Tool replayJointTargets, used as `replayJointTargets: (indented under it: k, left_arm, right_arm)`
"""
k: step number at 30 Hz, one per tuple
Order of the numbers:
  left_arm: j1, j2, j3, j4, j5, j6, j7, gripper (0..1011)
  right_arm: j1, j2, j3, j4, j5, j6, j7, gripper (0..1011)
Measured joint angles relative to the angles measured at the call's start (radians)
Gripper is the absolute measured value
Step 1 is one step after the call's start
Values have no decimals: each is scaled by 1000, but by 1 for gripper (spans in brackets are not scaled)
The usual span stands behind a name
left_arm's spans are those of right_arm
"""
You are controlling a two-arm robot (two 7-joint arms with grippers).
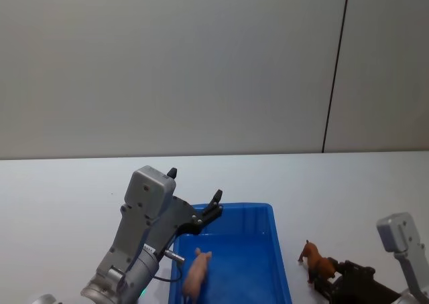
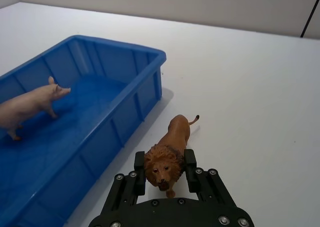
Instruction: Pick up the two dolls from the table and place them into the box.
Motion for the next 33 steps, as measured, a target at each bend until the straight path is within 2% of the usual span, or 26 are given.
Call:
replayJointTargets:
  k: [13, 20, 25, 33]
  left_arm:
    - [0, 0, 0, 0, 0, 0, 0, 1001]
    - [0, 0, 0, 0, 0, 0, 0, 1001]
    - [0, 0, 0, 0, 0, 0, 0, 1001]
    - [0, 0, 0, 0, 0, 0, 0, 1001]
  right_arm:
    - [2, -4, -2, -60, -35, -87, -37, 436]
    - [21, -14, -6, -108, -48, -114, -23, 436]
    - [41, -28, -13, -130, -51, -115, 7, 436]
    - [84, -65, -36, -134, -56, -80, 66, 436]
